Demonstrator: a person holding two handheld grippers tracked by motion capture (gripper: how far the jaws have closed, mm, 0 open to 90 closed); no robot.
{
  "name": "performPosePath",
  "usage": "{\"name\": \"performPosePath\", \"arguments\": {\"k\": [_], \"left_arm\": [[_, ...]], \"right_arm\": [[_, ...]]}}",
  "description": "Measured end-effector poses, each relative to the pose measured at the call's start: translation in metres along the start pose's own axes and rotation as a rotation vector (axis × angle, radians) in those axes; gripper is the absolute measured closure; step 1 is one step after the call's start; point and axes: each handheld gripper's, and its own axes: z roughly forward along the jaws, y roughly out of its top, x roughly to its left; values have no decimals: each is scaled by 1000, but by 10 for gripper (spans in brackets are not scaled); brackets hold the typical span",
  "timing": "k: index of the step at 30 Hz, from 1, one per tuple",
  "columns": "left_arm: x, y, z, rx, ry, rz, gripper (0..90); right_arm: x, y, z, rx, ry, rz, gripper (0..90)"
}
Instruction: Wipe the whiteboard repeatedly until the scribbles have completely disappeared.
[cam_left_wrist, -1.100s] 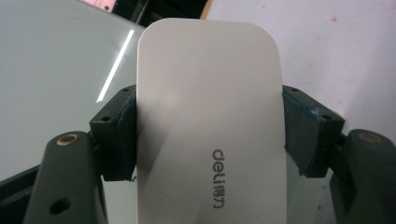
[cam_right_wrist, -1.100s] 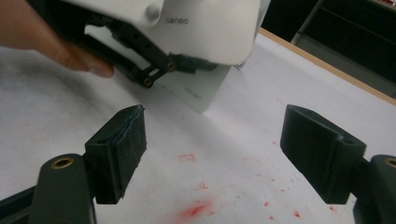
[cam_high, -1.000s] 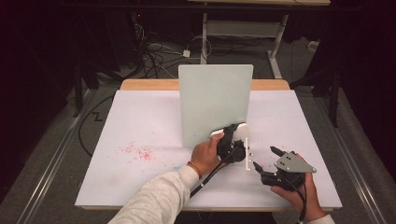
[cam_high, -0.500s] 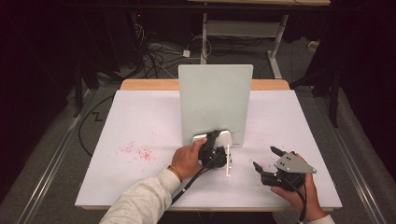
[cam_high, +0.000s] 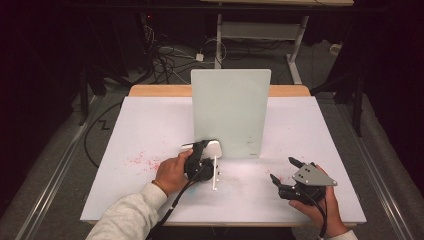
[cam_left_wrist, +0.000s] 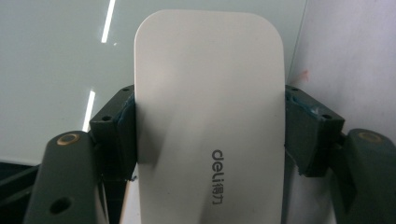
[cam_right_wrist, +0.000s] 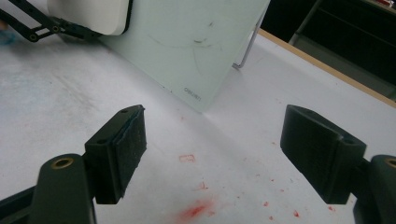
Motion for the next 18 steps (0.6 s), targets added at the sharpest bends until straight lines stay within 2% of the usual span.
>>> {"name": "performPosePath", "arguments": {"k": [5, 7, 9, 14, 18], "left_arm": [[-1, 1, 2, -25, 2, -19, 286], [-5, 7, 4, -37, 4, -4, 286], [-9, 16, 6, -44, 6, 14, 286], [-13, 42, 13, -69, 4, 0, 287], [-17, 66, 19, -75, 4, 37, 287]], "right_arm": [[1, 0, 1, 5, 4, -4, 230], [1, 0, 2, 6, 4, -7, 230], [2, 0, 2, 7, 7, -8, 229], [1, 0, 2, 6, -4, 1, 228], [-2, -1, 1, 1, -12, 5, 228]]}}
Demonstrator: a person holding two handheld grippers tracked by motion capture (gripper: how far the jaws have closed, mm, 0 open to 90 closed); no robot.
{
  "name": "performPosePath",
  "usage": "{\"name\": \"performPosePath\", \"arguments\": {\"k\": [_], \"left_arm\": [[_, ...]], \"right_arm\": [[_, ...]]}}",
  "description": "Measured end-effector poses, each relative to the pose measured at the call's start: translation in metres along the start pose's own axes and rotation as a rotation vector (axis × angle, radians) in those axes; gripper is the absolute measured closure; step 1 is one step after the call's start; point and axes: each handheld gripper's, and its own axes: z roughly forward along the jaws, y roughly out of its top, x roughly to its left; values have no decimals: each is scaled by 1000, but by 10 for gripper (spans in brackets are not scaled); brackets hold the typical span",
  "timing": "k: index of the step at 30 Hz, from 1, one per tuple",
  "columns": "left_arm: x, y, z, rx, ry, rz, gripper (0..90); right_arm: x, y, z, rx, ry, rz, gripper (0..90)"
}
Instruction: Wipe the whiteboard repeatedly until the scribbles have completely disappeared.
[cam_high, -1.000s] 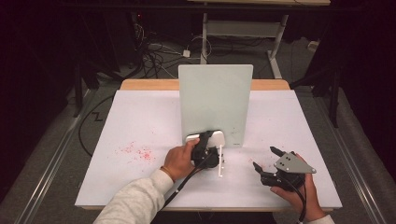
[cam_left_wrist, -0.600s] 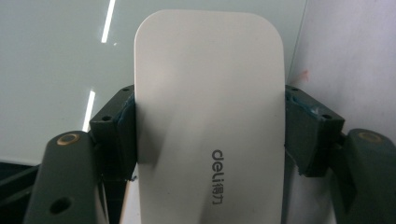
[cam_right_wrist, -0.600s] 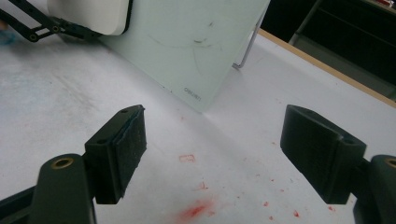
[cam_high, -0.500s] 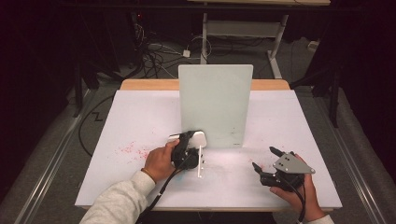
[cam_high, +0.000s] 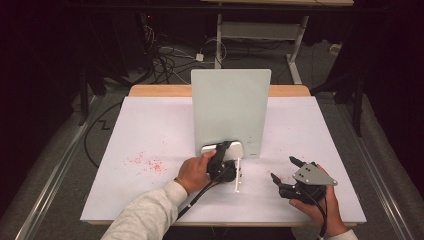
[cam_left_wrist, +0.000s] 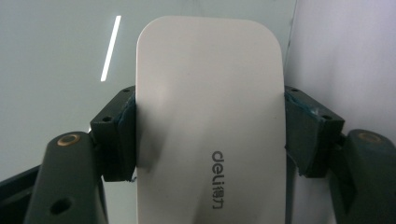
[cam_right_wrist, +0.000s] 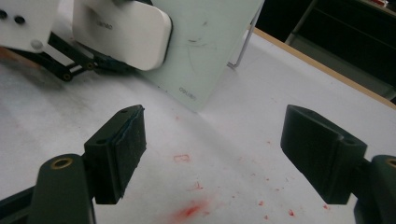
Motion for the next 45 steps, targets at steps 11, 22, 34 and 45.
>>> {"name": "performPosePath", "arguments": {"k": [11, 22, 34, 45], "left_arm": [[-3, 38, 16, -48, 34, -64, 287], [-3, 48, 24, -40, 67, -102, 288], [44, 54, 18, -81, 112, -215, 288], [83, 71, 17, -98, 127, -298, 288]], "right_arm": [[-6, -1, -3, -13, -30, 11, 228], [-6, -1, -3, -16, -23, 10, 228], [-5, -1, -3, -11, -18, 9, 228], [-5, -1, -3, -14, -18, 6, 228]]}}
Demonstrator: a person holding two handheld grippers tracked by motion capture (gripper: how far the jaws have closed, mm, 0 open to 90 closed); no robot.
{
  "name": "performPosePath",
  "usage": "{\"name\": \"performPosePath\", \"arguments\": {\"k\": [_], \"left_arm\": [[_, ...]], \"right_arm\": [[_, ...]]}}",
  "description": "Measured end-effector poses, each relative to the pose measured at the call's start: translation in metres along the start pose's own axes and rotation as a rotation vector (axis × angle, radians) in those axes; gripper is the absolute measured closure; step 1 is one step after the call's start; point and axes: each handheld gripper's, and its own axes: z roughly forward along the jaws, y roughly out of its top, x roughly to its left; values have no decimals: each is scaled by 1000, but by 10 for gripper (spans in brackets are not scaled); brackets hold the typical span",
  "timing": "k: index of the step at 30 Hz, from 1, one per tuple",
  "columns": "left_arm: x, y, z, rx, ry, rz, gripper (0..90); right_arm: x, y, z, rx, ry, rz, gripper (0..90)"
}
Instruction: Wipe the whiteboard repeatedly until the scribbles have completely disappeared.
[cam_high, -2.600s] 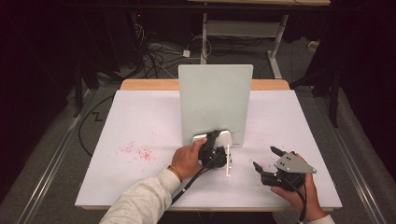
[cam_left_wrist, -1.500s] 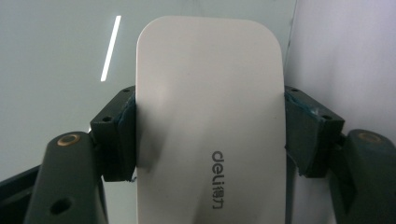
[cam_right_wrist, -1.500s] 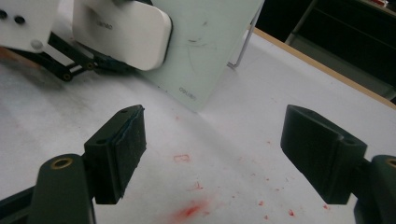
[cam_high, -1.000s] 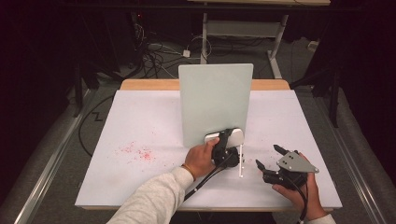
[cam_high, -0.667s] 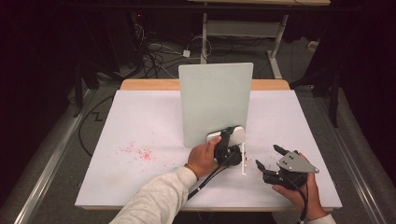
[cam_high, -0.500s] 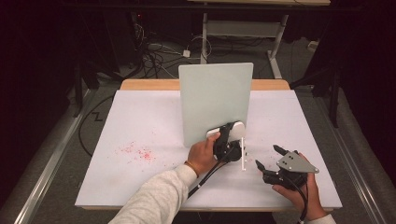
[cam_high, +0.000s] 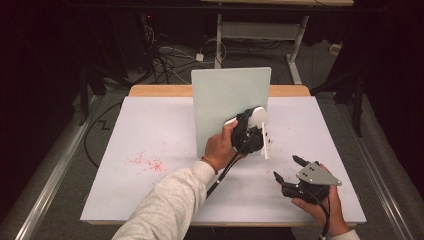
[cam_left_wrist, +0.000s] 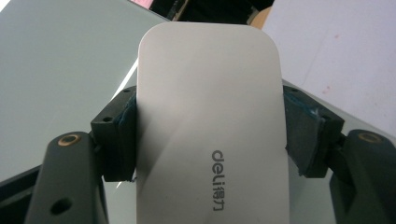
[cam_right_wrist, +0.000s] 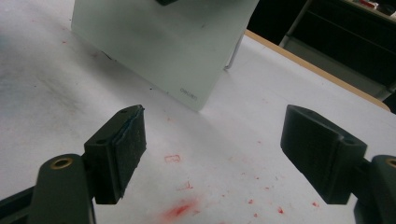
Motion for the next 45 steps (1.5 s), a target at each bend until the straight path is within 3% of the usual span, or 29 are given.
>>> {"name": "performPosePath", "arguments": {"k": [4, 9, 16, 18, 19, 27, 33, 45], "left_arm": [[-4, 5, 2, 5, -1, 33, 288], [-17, 2, 3, 15, -36, 47, 288], [-49, -18, 0, 46, -111, 156, 288], [-55, -25, -3, 62, -122, 178, 288], [-57, -29, -4, 62, -130, 170, 288], [-55, -57, -17, 116, -159, 202, 288], [-44, -84, -32, 161, -154, 232, 288], [-24, -136, -58, 216, -108, 202, 288]], "right_arm": [[-1, 0, 0, -3, -2, 2, 228], [-2, 0, -1, -5, -3, 5, 224], [-3, -1, -1, -5, -8, 7, 224], [-3, -1, -1, -5, -9, 9, 224], [-3, -1, -1, -4, -10, 8, 224], [-2, -1, -1, -1, -7, 7, 224], [-2, -1, -1, -4, -8, 11, 224], [0, 0, 0, 0, -6, 7, 224]]}}
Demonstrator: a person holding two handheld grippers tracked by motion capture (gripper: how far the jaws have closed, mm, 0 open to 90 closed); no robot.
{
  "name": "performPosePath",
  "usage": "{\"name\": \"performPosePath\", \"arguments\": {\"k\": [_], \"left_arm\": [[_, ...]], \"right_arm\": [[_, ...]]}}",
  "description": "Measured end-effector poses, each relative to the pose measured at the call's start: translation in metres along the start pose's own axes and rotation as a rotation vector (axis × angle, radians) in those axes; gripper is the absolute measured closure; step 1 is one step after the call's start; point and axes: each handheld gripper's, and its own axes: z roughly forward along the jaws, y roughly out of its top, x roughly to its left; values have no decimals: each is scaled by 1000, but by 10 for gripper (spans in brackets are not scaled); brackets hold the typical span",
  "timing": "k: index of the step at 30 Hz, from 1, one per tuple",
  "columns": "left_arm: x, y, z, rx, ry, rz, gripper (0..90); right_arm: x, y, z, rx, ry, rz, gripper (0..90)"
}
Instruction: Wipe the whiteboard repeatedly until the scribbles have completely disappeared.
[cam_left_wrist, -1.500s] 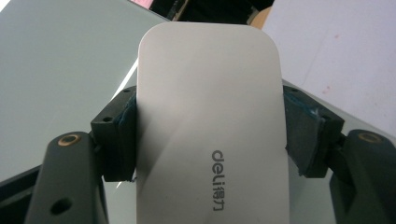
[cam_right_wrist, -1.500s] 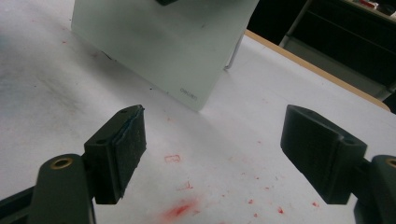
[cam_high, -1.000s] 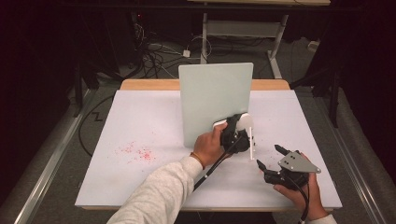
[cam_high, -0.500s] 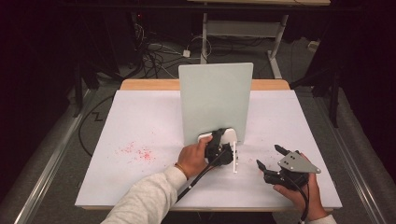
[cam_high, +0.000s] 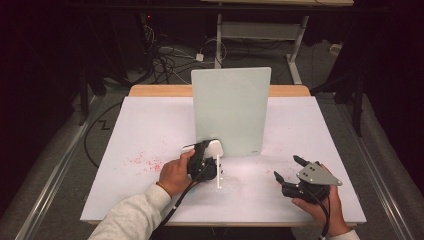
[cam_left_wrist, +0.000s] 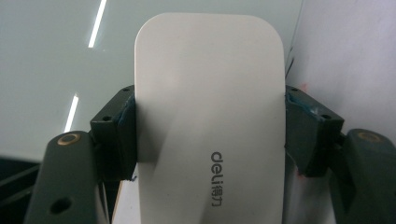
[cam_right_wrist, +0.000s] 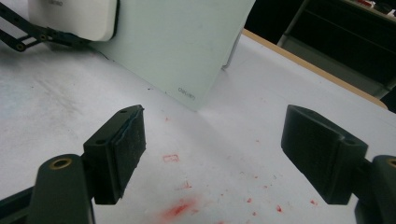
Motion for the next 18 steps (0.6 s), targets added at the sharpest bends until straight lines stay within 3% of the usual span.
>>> {"name": "performPosePath", "arguments": {"k": [3, 8, 18], "left_arm": [[1, -4, -1, 1, 4, -5, 289], [-2, 7, 3, -18, 15, -9, 288], [-7, 67, 18, -92, 10, -25, 287]], "right_arm": [[1, 0, 0, 0, -1, -2, 224], [1, 0, 1, 2, 2, -1, 225], [0, 0, 0, 1, 7, 6, 225]]}}
